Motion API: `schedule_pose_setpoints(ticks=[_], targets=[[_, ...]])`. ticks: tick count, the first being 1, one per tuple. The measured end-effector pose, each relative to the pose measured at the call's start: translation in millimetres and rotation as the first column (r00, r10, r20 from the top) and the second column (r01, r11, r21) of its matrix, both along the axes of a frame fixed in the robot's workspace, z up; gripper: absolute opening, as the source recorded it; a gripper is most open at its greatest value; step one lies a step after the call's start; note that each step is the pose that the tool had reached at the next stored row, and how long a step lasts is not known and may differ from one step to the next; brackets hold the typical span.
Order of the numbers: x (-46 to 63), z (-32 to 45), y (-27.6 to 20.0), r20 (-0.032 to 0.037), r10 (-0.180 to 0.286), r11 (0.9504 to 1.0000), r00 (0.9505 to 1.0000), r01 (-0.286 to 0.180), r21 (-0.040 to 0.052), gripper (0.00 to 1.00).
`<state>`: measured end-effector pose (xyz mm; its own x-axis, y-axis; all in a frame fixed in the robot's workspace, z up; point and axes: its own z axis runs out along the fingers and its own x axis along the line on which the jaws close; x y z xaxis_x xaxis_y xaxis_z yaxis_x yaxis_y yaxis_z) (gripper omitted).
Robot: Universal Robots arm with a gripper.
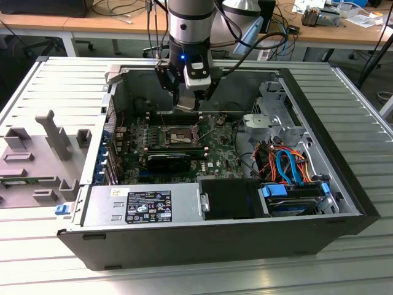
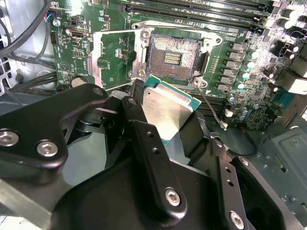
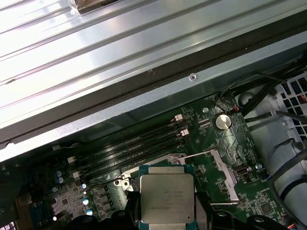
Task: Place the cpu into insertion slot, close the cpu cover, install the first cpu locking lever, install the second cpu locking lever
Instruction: 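Place the cpu into insertion slot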
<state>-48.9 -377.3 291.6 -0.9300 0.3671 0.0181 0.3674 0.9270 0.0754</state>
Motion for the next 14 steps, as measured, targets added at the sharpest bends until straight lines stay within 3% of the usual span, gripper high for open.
schedule_pose_setpoints(ticks=[14], targets=[[0.0, -0.3, 0.0, 0.0, -0.012, 0.9999, 0.9999, 0.012, 0.0, 0.54]])
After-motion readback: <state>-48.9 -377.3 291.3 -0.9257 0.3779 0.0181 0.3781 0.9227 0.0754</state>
